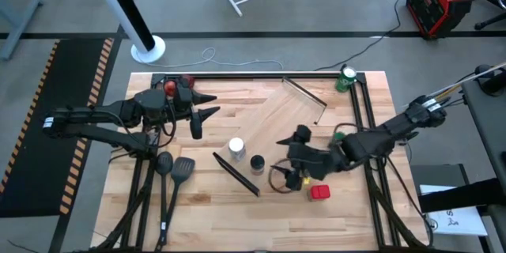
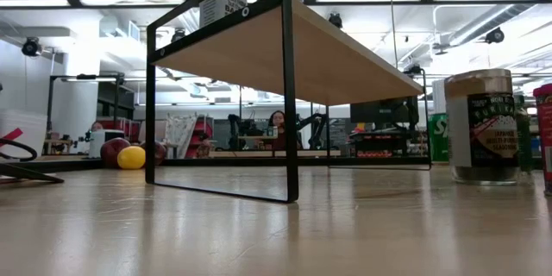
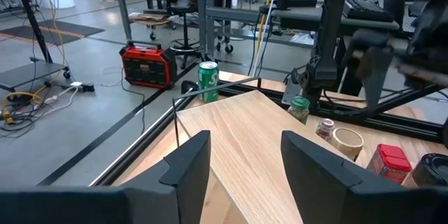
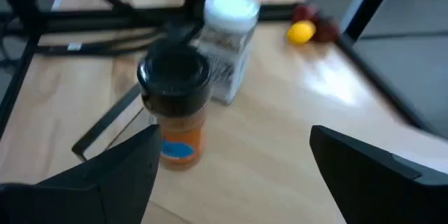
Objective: Shelf spices
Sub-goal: Remove the black seasoning bottle from the shelf
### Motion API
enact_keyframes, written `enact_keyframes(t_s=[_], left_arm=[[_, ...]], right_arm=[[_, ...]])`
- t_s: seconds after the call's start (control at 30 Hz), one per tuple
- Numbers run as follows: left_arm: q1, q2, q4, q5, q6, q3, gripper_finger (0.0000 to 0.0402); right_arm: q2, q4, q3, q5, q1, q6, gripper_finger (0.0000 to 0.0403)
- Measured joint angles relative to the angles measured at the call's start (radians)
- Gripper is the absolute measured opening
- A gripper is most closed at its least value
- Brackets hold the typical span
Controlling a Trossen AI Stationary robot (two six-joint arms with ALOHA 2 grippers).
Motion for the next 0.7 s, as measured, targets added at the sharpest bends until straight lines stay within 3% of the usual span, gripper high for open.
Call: enact_keyframes(t_s=[0.23, 0.7], left_arm=[[0.0, 0.0, -0.013, 0.0, 0.0, 0.0, 0.018], [0.0, 0.0, -0.012, 0.0, 0.0, 0.0, 0.0184]], right_arm=[[0.065, 0.072, 0.0, -0.16, -0.058, -0.054, 0.0344], [0.108, 0.216, -0.001, -0.302, -0.13, -0.122, 0.0344]])
